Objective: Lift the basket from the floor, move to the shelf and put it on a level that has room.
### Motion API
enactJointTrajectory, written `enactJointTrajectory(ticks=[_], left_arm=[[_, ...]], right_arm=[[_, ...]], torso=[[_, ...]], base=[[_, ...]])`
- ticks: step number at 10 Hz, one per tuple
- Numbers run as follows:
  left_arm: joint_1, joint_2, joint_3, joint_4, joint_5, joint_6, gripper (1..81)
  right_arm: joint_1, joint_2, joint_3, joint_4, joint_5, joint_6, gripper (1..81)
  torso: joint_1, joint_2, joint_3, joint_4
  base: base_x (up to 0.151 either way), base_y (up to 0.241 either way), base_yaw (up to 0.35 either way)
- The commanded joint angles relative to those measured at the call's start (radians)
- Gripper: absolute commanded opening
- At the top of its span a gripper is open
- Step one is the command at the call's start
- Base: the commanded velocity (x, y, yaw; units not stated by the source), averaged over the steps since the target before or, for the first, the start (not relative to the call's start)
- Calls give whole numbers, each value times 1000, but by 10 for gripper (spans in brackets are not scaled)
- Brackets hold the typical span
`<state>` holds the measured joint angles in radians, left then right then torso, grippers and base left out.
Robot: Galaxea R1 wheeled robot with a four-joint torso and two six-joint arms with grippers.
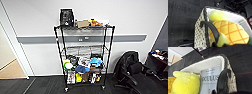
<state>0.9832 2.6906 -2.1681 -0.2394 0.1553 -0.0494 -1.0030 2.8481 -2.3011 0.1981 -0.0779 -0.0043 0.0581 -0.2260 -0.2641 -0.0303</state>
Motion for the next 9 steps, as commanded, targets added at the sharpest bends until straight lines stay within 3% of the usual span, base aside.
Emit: enactJointTrajectory(ticks=[1, 9], left_arm=[[-126, -1, 40, -14, 29, 8, 10], [-126, 0, 40, -15, 29, 8, 10]], right_arm=[[123, 15, 42, 20, -23, 4, 10], [115, 15, 42, 20, -23, 4, 10]], torso=[[0, 0, 0, 0], [0, 0, 0, 0]], base=[[153, 0, 0], [153, 0, 0]])
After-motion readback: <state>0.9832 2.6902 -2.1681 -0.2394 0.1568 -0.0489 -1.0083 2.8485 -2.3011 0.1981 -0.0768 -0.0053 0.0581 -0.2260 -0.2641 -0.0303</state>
